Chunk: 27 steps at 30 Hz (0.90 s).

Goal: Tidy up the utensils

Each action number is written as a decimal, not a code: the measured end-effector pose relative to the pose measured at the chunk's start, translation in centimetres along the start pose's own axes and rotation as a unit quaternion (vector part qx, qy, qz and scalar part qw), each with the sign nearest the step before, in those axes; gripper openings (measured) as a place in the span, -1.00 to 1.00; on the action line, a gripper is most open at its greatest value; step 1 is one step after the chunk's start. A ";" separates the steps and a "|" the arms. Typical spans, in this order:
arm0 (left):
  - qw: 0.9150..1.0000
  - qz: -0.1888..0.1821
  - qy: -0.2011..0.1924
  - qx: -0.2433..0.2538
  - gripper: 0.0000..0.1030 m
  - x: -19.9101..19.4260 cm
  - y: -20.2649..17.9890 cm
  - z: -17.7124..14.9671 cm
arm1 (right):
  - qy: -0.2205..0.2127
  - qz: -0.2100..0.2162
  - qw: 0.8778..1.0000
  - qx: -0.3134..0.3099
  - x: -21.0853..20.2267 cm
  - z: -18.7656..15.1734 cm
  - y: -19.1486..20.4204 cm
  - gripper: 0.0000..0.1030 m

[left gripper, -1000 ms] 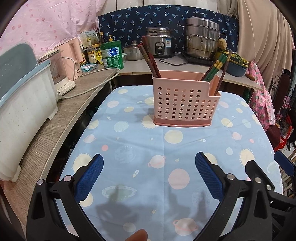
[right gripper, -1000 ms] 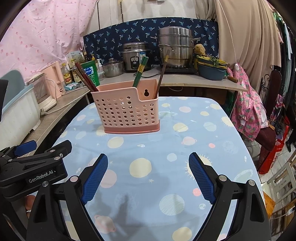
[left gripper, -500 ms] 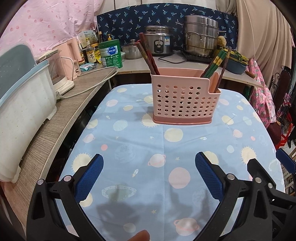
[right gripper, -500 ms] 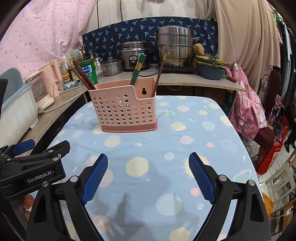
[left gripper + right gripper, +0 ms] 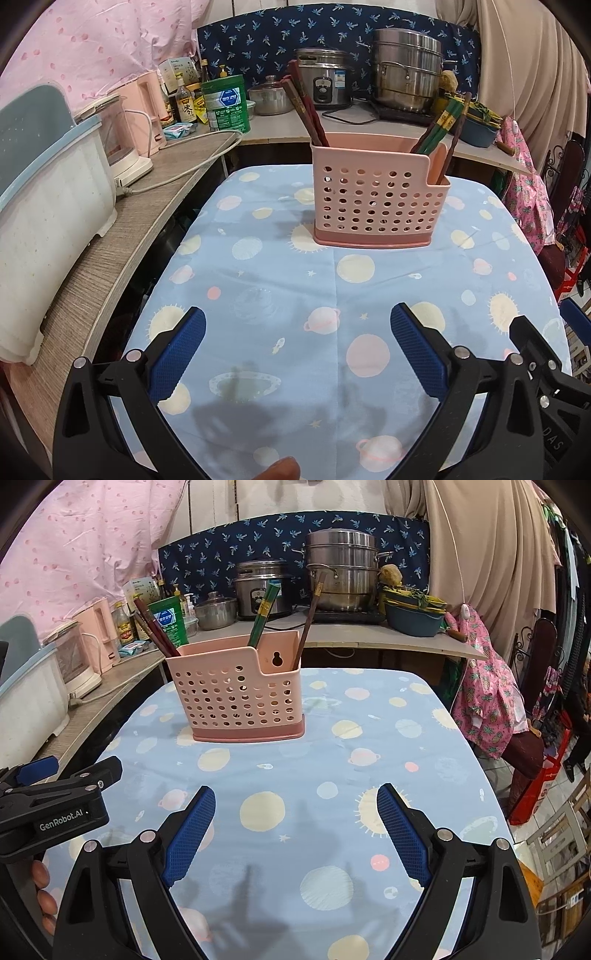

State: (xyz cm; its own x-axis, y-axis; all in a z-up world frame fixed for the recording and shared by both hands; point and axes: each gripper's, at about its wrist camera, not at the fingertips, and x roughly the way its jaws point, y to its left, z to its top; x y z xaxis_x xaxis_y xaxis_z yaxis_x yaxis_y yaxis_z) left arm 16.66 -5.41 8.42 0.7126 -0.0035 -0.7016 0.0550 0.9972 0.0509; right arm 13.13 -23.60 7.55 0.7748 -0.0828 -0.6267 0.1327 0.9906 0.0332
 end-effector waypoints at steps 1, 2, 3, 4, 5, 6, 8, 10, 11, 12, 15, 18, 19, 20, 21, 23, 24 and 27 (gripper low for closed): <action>1.000 0.000 0.000 0.000 0.86 0.0 0.1 0.0 | 0.000 -0.001 1.000 0.000 0.0 0.0 0.0 0.65; 1.000 0.000 0.000 0.002 0.86 0.0 0.1 -0.1 | 0.001 -0.001 1.000 0.000 0.1 0.0 0.0 0.65; 1.000 0.001 -0.001 0.002 0.86 0.0 0.1 -0.1 | 0.001 -0.001 1.000 -0.001 0.1 0.0 0.0 0.65; 1.000 0.001 -0.001 0.004 0.86 0.0 0.1 -0.1 | 0.001 -0.001 1.000 -0.001 0.1 0.0 0.0 0.65; 1.000 0.001 -0.001 0.004 0.86 0.1 0.1 -0.1 | 0.001 -0.001 1.000 -0.001 0.1 0.0 0.0 0.65; 1.000 0.001 -0.002 0.005 0.86 0.1 0.1 -0.1 | 0.001 -0.001 1.000 0.000 0.1 0.0 0.0 0.65; 1.000 0.003 -0.002 0.005 0.86 0.1 0.1 -0.1 | 0.001 -0.001 1.000 0.000 0.1 0.0 -0.1 0.65; 1.000 0.002 0.000 0.005 0.86 0.2 0.1 -0.1 | 0.001 -0.001 1.000 -0.001 0.1 0.0 0.0 0.65; 1.000 0.002 -0.001 0.005 0.86 0.2 0.1 -0.1 | 0.000 -0.001 1.000 -0.001 0.1 0.0 0.0 0.65; 1.000 0.002 -0.001 0.006 0.86 0.2 0.1 -0.1 | 0.000 -0.002 1.000 -0.002 0.2 -0.1 -0.1 0.66; 1.000 0.004 0.001 0.009 0.86 0.3 0.1 -0.1 | 0.002 -0.002 1.000 -0.003 0.4 -0.1 -0.1 0.65; 1.000 0.003 0.000 0.009 0.86 0.4 0.1 -0.1 | 0.004 -0.002 1.000 -0.004 0.6 -0.1 -0.3 0.66; 1.000 0.002 0.000 0.010 0.86 0.4 0.1 -0.1 | 0.004 -0.003 1.000 -0.005 0.6 -0.1 -0.2 0.65; 1.000 0.002 0.001 0.012 0.86 0.5 0.0 0.0 | 0.004 -0.003 1.000 -0.004 0.6 -0.1 -0.2 0.66; 1.000 0.002 0.001 0.013 0.86 0.6 0.0 0.0 | 0.004 -0.003 1.000 -0.004 0.6 -0.1 -0.2 0.65; 1.000 0.004 0.002 0.012 0.86 0.8 0.0 0.0 | 0.005 -0.004 1.000 -0.003 0.7 -0.1 -0.2 0.65; 1.000 0.004 0.003 0.011 0.86 0.9 0.0 0.0 | 0.005 -0.004 1.000 -0.003 0.8 -0.1 -0.2 0.65; 1.000 0.004 0.003 0.011 0.86 0.9 0.0 0.0 | 0.007 -0.005 1.000 -0.002 0.9 -0.1 -0.2 0.66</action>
State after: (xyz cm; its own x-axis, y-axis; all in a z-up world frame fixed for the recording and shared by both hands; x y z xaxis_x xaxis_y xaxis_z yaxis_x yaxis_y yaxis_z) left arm 17.34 -5.40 7.80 0.7092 0.0054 -0.7050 0.0646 0.9953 0.0726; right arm 13.75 -23.91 6.86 0.7649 -0.0914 -0.6376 0.1375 0.9902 0.0230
